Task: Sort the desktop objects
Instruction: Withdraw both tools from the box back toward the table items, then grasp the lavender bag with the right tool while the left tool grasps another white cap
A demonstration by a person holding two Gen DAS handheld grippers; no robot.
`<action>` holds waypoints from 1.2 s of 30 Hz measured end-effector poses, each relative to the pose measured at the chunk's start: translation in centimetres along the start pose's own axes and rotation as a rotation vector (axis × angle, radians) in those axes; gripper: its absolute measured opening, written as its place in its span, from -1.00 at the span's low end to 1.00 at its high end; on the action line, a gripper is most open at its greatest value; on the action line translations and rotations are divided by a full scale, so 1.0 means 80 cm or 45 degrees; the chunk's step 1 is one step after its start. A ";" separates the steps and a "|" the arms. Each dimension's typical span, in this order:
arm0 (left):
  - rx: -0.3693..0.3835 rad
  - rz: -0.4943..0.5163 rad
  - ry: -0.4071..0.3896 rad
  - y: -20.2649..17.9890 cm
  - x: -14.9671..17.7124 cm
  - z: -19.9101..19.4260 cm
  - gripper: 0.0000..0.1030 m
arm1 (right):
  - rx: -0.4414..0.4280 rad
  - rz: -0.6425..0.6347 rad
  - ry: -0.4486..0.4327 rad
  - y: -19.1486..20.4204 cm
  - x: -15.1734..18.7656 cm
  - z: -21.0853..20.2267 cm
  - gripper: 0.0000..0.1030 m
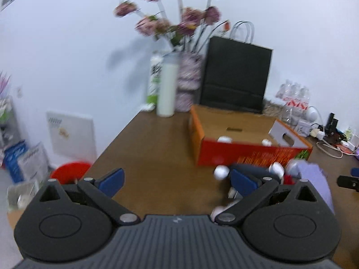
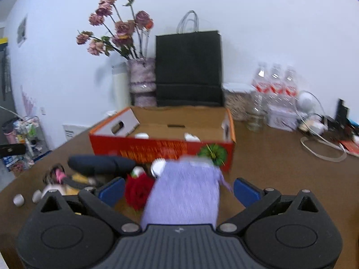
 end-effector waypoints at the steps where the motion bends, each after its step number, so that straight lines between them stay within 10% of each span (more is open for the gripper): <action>1: -0.017 -0.029 0.009 0.007 0.011 -0.004 1.00 | 0.014 0.012 0.003 -0.001 0.011 -0.004 1.00; 23: -0.186 -0.029 0.190 0.057 0.105 -0.010 0.96 | 0.051 -0.021 0.099 0.027 0.081 -0.018 1.00; 36: -0.192 0.060 0.186 0.045 0.112 -0.001 -0.18 | 0.075 -0.014 0.125 0.025 0.086 -0.012 1.00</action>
Point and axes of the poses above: each gripper's, at about its wrist camera, not at the fingertips, and z roughly the way its jaws point, y to its left, x to its underside, the point moved 6 cm from there along z, roughly the way its jaws point, and after that the axes turned 3 degrees about z, right-handed, at the moved point
